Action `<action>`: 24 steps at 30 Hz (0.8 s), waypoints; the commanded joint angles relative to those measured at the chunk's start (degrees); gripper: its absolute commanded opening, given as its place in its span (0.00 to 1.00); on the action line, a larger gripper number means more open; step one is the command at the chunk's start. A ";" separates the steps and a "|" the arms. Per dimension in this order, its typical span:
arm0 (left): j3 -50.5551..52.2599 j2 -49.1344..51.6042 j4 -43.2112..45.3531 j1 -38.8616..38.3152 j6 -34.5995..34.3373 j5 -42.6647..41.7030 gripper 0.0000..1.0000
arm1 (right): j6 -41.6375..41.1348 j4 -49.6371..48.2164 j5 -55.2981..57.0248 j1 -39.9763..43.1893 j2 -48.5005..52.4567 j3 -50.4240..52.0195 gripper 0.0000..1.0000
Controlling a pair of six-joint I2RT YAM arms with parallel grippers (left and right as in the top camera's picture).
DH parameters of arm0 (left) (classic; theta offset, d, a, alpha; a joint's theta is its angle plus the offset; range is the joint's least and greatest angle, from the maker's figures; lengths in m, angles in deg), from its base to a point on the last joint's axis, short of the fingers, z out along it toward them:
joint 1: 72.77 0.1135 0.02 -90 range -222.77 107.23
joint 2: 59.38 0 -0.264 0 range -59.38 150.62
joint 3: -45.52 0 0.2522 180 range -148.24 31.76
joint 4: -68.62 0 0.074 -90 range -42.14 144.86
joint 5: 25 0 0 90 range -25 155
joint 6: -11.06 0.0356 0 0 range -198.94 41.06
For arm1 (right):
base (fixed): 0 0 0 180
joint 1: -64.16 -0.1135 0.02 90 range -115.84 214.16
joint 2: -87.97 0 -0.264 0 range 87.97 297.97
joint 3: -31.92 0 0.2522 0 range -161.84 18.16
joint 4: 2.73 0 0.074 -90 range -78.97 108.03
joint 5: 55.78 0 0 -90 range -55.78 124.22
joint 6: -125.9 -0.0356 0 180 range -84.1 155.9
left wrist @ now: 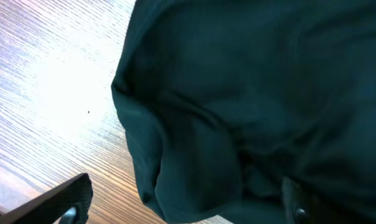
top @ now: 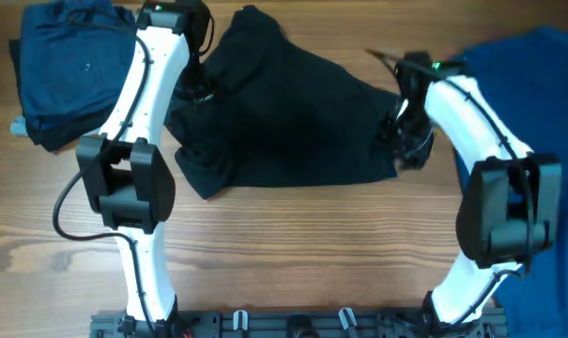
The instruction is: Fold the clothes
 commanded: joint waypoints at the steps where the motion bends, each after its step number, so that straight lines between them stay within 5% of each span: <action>1: -0.37 -0.26 0.00 0.22 -0.57 0.37 0.98 | -2.29 -2.47 -2.49 -0.44 -0.33 5.09 0.53; 16: -0.37 -0.26 -0.96 0.22 -0.57 0.37 0.99 | -12.20 -12.92 -0.35 -0.44 -0.33 11.69 0.51; 24: -0.37 -0.26 -1.05 0.22 -0.55 0.35 0.98 | -17.49 -10.34 5.05 -0.44 -0.76 11.69 0.04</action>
